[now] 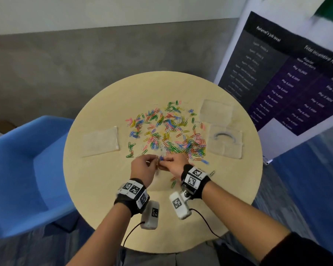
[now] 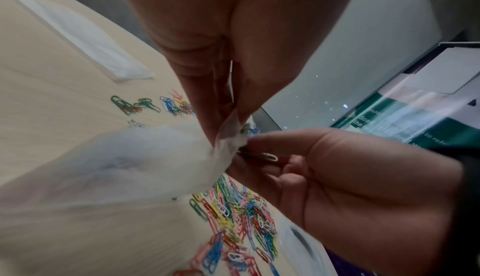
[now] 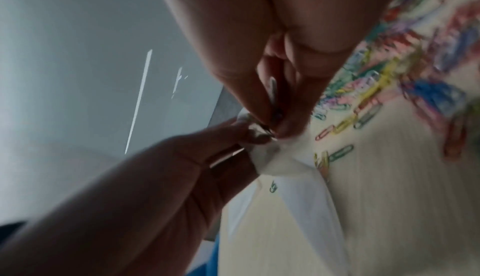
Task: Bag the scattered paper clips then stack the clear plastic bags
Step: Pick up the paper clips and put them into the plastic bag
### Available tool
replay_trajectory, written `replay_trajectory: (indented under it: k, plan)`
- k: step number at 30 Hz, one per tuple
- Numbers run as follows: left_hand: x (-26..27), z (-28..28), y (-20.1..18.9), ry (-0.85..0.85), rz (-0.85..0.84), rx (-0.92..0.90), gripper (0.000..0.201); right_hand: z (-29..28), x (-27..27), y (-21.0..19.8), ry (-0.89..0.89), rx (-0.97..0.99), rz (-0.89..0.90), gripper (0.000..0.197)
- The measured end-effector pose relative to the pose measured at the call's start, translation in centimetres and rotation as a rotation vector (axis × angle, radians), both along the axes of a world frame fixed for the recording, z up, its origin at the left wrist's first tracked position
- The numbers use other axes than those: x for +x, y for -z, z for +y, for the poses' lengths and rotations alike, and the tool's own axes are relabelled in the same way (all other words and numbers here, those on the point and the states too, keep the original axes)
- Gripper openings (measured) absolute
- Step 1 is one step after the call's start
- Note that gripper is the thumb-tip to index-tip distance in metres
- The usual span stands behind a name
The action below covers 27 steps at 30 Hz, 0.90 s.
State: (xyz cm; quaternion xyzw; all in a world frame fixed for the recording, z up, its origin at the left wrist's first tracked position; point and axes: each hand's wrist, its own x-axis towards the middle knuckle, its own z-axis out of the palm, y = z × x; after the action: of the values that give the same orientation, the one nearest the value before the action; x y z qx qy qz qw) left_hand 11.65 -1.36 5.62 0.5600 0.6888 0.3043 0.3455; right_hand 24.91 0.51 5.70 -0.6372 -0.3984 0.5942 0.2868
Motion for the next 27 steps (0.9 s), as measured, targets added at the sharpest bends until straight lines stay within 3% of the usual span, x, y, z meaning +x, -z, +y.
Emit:
replay_trajectory:
  k: [3,8,12,14,18,20,22,24,27]
  plan:
    - [0.1,-0.7,0.2,0.080,-0.008,0.021,0.018,0.7,-0.3,-0.9,-0.248,-0.008,-0.282,0.014]
    - [-0.4,-1.2,0.4,0.066,-0.027,0.030,0.019,1.1,-0.8,-1.6,-0.301,0.017,-0.285,0.017]
    - [-0.3,-1.4,0.4,0.056,-0.025,0.008,0.021,0.9,-1.1,-1.9,-0.416,0.120,-0.516,0.006]
    - [-0.2,-1.4,0.5,0.036,-0.032,0.001,0.021,1.0,-1.3,-1.8,-0.409,0.091,-0.481,0.012]
    - [-0.3,-1.3,0.5,-0.006,-0.062,-0.016,0.020,0.9,-0.3,-1.9,-0.188,0.079,-0.195,0.026]
    - [-0.6,-1.1,0.6,-0.038,-0.071,-0.036,0.019,0.8,1.4,-2.4,-0.143,0.162,-0.191,0.019]
    - [-1.1,-1.1,0.7,-0.076,-0.082,-0.049,0.019,1.1,4.2,-2.0,-0.129,0.208,-0.340,0.016]
    - [-1.6,-1.2,0.9,-0.118,-0.094,-0.055,0.019,1.1,8.1,-0.9,-0.239,0.131,-0.650,0.048]
    - [-2.0,-1.9,1.5,-0.179,-0.132,-0.067,0.020,-1.0,11.9,1.9,-0.476,-0.117,-0.927,0.125]
